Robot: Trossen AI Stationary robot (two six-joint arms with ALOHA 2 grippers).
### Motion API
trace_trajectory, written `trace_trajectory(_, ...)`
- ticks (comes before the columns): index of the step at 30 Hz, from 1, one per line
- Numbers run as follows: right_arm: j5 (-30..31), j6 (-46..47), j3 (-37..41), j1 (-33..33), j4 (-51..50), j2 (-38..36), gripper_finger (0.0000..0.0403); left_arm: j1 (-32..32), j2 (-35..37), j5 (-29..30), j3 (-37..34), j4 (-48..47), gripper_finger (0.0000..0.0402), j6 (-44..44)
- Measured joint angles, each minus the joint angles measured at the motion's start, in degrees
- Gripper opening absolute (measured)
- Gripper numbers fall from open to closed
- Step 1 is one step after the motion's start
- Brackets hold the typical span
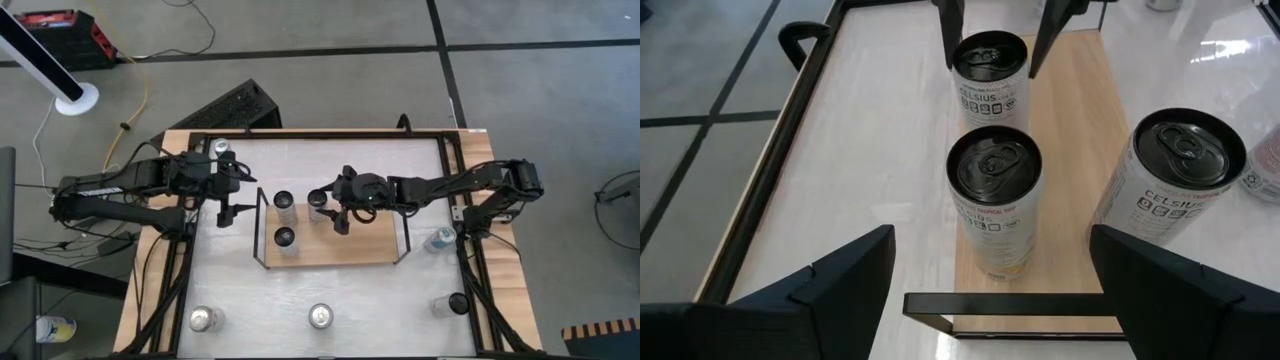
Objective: Place canned beverage on shelf
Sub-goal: Put the left white-pink soda can on the shelf, then put the white-pink soda can on the shelf aligned with the other white-pink soda can
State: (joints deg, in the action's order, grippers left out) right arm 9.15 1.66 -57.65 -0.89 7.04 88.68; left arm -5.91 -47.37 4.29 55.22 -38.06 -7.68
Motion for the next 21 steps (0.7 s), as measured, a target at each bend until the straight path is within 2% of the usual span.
trace_trajectory(9, 0.0, -1.7, -0.1, 0.0, -1.6, -1.2, 0.0341, 0.0, 0.0, 0.0, 0.0, 0.0, 0.0318, 0.0)
trace_trajectory(21, -0.1, -1.0, -9.7, 1.9, -28.4, -6.4, 0.0341, 0.0, 0.0, 0.0, 0.0, -0.4, 0.0318, 1.2)
